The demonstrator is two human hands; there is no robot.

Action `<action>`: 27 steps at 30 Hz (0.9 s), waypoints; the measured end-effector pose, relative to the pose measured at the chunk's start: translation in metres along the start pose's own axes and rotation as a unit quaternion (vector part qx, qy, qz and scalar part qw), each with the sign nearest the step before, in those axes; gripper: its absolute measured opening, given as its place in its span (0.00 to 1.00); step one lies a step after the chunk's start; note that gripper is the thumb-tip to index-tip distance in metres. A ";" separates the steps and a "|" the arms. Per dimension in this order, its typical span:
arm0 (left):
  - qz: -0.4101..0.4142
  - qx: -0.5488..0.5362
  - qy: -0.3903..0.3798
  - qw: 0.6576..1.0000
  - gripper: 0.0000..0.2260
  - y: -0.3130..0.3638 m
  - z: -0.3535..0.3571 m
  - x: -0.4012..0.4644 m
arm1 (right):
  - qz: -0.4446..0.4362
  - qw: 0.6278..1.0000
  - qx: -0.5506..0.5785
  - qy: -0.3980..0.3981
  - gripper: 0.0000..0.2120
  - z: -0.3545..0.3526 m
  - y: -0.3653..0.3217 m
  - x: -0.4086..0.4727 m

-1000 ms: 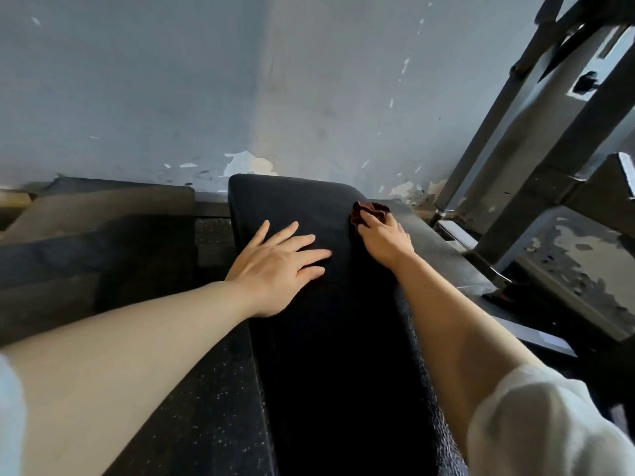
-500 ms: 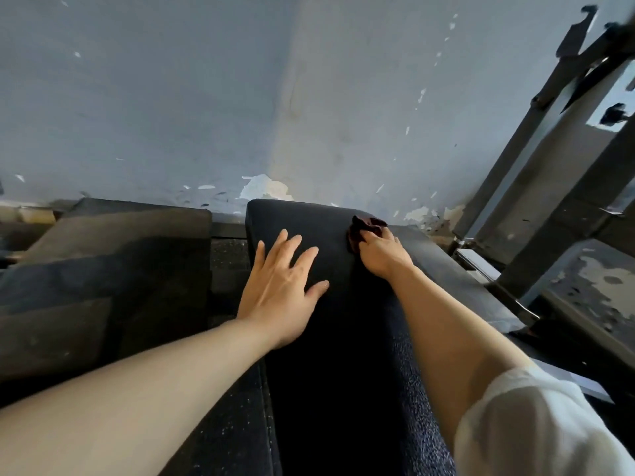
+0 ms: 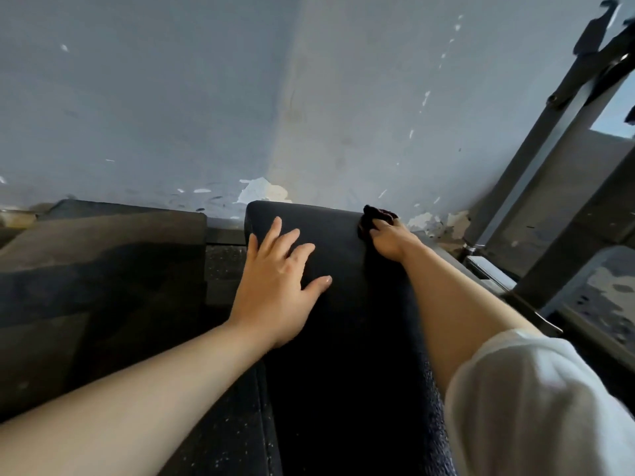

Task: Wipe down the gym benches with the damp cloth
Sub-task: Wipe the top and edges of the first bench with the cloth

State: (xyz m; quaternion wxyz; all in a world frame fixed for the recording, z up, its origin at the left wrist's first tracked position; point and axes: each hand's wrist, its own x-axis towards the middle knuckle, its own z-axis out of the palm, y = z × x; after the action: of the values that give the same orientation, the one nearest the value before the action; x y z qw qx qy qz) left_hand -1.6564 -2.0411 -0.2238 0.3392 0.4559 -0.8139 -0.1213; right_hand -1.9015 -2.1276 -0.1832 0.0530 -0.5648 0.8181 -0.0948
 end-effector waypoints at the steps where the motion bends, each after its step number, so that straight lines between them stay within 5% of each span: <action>1: -0.030 -0.007 0.006 1.000 0.26 0.000 0.000 -0.001 | -0.011 1.000 0.005 -0.001 0.23 0.001 -0.004 0.003; 13: -0.198 -0.142 0.061 0.968 0.47 0.000 0.006 -0.008 | -0.184 0.981 -0.004 -0.061 0.23 0.022 -0.129 -0.015; 17: -0.267 -0.178 0.064 0.945 0.53 0.000 0.006 -0.012 | -0.173 0.984 0.016 -0.047 0.22 0.024 -0.125 -0.013; 21: -0.294 -0.186 0.065 0.935 0.54 0.000 0.008 -0.012 | -0.147 0.989 0.005 -0.026 0.23 0.029 -0.141 -0.019; 27: -0.283 -0.204 0.063 0.935 0.51 -0.002 0.008 -0.011 | -0.240 0.967 0.032 -0.073 0.22 0.019 -0.138 -0.038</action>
State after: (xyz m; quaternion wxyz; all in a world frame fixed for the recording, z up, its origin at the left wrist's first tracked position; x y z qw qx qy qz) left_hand -1.6566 -2.0341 -0.2357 0.4272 0.5952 -0.5857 -0.3467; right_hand -1.7576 -2.1413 -0.1732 0.1069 -0.7481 0.6487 -0.0895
